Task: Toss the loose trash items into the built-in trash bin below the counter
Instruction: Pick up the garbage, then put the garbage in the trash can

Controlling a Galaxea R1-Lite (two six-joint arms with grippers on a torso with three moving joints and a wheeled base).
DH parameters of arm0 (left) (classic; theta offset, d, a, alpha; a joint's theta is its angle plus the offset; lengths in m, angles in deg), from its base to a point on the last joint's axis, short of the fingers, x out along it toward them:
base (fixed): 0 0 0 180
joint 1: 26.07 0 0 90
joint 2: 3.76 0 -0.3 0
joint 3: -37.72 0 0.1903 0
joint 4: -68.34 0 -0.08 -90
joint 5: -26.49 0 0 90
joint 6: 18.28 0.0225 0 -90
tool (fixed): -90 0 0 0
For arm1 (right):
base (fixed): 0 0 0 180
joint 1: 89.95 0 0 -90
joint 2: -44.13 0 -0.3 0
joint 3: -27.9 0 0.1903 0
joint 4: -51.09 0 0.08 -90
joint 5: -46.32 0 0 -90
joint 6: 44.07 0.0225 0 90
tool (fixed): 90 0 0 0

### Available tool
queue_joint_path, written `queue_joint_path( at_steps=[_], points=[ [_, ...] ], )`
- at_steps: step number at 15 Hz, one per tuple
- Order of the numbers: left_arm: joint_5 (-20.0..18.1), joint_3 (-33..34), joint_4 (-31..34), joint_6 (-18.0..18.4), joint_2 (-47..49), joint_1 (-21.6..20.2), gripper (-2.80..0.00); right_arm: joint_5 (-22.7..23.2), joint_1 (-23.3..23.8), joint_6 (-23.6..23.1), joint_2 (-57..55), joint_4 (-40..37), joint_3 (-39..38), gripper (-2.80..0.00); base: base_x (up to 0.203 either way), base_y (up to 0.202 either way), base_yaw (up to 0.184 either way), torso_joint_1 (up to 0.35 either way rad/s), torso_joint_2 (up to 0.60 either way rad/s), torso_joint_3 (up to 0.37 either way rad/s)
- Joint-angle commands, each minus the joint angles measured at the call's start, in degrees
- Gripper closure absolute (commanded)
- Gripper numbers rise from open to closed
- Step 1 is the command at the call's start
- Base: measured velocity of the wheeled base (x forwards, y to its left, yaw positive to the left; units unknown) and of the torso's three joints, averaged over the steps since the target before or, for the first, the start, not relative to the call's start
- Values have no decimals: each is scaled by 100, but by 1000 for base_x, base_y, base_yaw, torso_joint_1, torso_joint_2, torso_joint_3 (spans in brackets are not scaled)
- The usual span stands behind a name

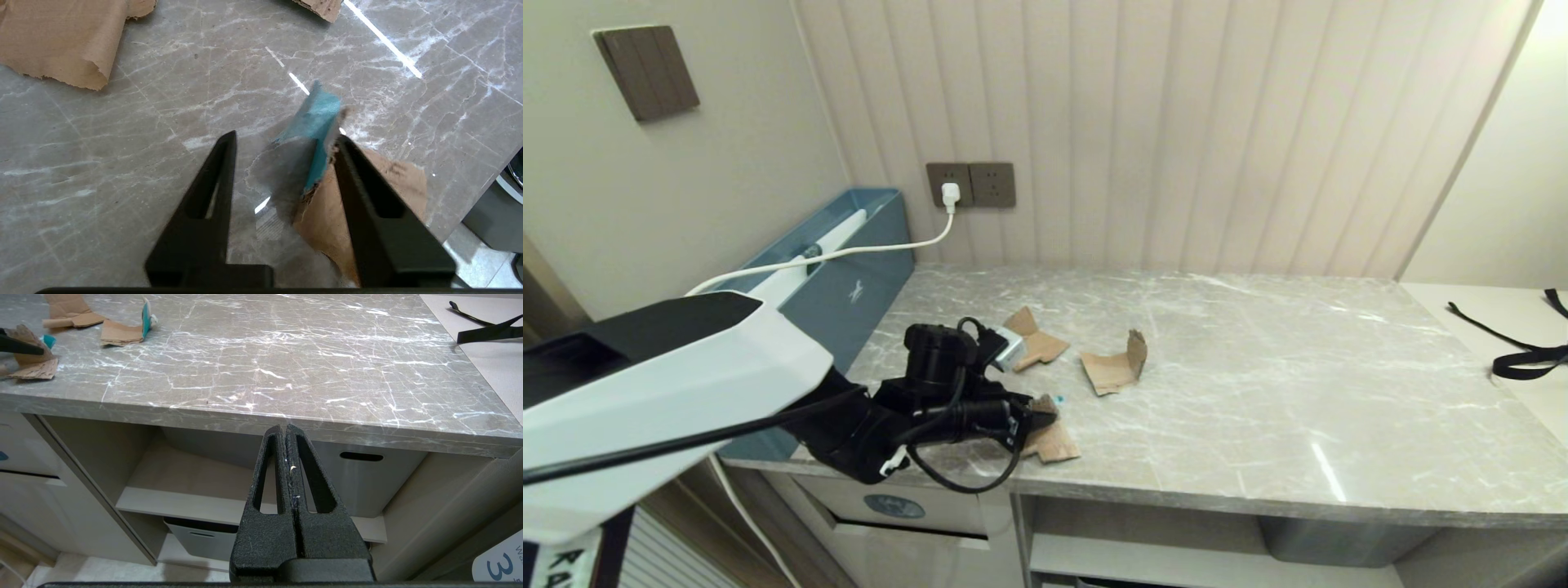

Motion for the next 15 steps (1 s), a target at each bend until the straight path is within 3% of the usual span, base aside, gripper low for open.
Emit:
queue_joint_path(
  at_steps=[1,7,11,15],
  points=[
    [-24,-18,-47,-6,5,16,0,8,-2,-2,9,0,0,0,0,0,0,0,0,0],
    [-32,59,-147,-9,-326,19,0,8,-2,-6,9,0,0,0,0,0,0,0,0,0],
    [10,731,-142,-37,-1716,1,0,8,-2,-2,9,0,0,0,0,0,0,0,0,0],
    [87,1936,-127,-243,-3619,-280,0,8,-2,-2,9,0,0,0,0,0,0,0,0,0]
  ],
)
